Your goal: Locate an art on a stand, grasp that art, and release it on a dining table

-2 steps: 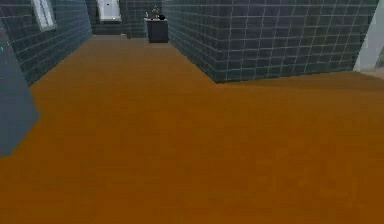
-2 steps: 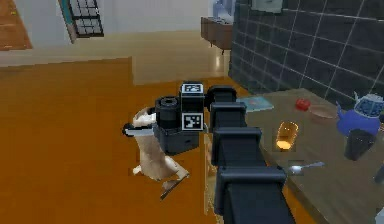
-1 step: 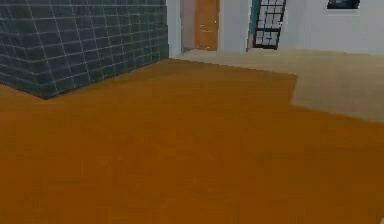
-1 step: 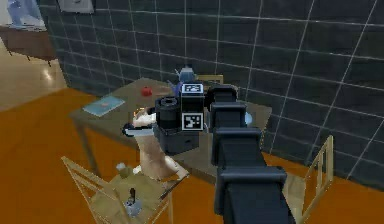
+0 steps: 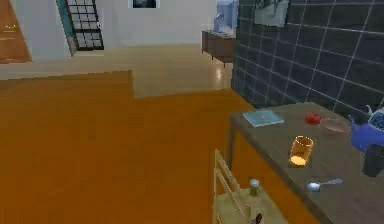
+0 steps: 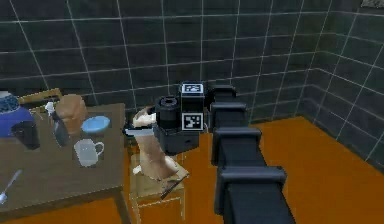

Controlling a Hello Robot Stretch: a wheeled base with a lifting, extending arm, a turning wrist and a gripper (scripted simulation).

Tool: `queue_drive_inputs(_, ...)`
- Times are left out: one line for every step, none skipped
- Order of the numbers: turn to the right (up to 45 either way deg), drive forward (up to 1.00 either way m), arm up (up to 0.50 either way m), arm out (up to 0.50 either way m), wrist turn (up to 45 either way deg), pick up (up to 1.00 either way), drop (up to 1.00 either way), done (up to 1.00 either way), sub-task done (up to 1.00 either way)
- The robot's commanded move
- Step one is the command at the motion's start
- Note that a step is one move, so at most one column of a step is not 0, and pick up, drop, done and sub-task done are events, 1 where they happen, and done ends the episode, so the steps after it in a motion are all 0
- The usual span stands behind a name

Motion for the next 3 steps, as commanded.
queue_drive_inputs(45.0, 0.00, 0.00, 0.00, 0.0, 0.00, 0.00, 0.00, 0.00)
queue_drive_inputs(42.0, 0.00, 0.00, 0.00, 0.0, 0.00, 0.00, 0.00, 0.00)
queue_drive_inputs(0.0, 0.20, 0.00, 0.00, 0.0, 0.00, 0.00, 0.00, 0.00)
